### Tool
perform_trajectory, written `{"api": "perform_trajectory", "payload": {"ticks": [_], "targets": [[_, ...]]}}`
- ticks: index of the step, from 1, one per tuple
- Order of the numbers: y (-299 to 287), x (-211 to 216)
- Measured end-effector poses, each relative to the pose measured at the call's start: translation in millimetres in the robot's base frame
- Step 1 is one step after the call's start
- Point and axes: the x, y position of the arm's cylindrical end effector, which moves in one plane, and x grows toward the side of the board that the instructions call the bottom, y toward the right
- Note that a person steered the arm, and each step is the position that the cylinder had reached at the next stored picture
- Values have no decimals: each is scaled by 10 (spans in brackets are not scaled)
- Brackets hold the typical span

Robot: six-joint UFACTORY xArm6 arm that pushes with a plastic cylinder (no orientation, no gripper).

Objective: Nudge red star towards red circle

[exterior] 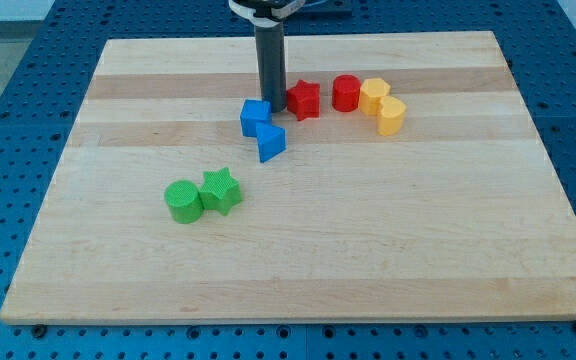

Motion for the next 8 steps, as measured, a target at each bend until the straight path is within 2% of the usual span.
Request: {"api": "perform_trajectory", "payload": {"ticks": [8], "targets": [[145,64]]}}
